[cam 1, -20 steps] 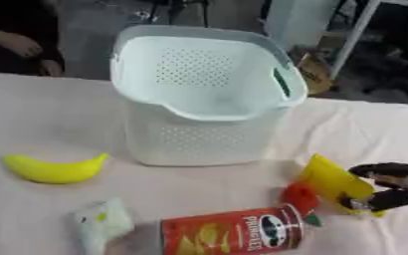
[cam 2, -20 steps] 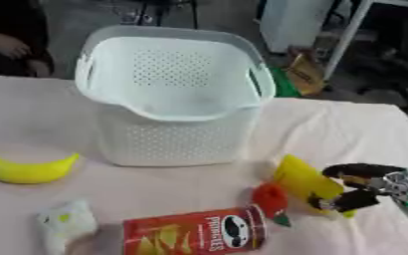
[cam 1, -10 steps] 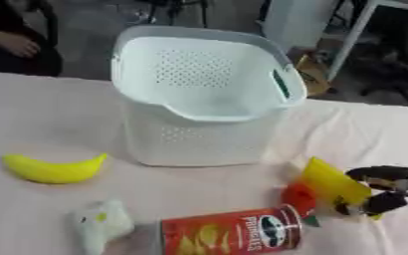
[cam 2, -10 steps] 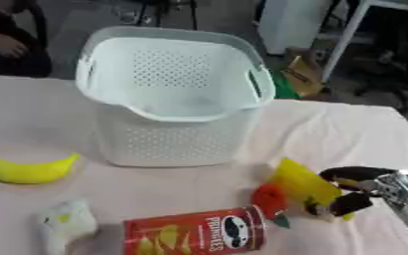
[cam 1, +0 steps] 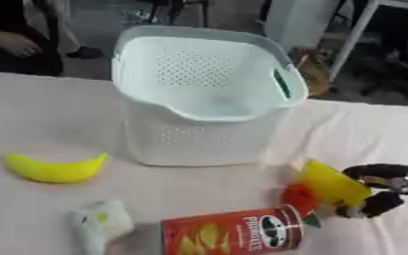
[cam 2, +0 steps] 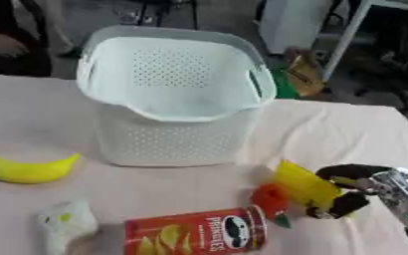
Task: Pick up objects on the table and place them in the box.
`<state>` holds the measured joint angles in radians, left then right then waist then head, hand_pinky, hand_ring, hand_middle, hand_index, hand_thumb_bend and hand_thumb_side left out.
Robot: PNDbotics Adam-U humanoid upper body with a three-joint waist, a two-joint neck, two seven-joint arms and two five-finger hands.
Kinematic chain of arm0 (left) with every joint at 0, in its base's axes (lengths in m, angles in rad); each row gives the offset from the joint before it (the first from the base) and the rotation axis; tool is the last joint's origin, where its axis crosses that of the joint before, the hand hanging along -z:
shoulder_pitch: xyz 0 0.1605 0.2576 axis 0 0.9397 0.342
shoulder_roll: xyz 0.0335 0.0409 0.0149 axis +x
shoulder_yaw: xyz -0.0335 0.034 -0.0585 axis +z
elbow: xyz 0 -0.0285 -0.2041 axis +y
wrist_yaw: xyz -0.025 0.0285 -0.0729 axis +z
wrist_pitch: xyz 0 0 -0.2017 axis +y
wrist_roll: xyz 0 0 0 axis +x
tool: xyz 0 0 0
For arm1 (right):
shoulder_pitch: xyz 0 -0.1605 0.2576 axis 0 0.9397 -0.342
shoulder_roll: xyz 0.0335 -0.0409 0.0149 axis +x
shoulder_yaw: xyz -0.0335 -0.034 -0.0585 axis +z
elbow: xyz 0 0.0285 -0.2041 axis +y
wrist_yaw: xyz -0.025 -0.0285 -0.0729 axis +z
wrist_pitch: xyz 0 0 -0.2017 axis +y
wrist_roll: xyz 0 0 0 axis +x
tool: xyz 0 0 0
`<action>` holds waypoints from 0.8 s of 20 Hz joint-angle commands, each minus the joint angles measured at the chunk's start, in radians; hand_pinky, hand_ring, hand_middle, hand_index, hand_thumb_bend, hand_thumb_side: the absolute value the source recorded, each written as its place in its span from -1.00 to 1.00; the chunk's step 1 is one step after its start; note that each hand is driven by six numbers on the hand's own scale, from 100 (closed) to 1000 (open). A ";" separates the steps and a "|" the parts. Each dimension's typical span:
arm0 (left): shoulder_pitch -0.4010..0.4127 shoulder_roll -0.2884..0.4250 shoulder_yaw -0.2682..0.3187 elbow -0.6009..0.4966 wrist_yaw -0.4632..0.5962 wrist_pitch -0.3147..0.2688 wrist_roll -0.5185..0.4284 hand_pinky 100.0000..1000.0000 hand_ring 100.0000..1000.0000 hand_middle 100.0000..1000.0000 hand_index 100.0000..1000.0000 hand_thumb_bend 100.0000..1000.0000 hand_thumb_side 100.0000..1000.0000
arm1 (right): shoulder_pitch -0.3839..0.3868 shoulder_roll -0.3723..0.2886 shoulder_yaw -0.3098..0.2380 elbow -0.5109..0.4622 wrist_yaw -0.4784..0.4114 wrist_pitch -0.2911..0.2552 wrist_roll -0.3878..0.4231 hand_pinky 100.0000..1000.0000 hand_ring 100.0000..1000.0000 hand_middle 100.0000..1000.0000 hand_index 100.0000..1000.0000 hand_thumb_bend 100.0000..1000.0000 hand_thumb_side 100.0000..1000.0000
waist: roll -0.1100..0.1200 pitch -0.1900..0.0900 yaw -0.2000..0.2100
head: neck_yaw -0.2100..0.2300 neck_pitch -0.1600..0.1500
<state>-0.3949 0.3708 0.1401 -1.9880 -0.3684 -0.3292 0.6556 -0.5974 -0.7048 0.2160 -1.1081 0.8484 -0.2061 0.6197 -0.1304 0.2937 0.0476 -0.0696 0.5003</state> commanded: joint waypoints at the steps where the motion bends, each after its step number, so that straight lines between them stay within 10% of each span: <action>1: -0.015 0.025 0.006 -0.012 0.002 0.000 -0.003 0.34 0.28 0.30 0.46 -1.00 1.00 | 0.004 -0.025 0.008 -0.024 0.002 0.004 -0.023 0.96 1.00 1.00 0.70 -0.59 0.42 | 0.011 -0.011 0.001 | 0.002 -0.004; 16: -0.019 0.027 0.008 -0.012 -0.002 0.006 -0.006 0.34 0.28 0.30 0.46 -1.00 1.00 | 0.049 -0.124 -0.018 -0.174 -0.111 0.045 -0.093 0.90 1.00 0.77 0.30 -1.00 0.62 | 0.025 -0.014 -0.004 | 0.007 -0.008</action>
<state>-0.3979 0.3711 0.1402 -1.9880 -0.3684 -0.3249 0.6517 -0.5404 -0.7713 0.2167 -1.2577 0.7524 -0.1662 0.5358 -0.1096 0.2952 0.0456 -0.0624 0.4997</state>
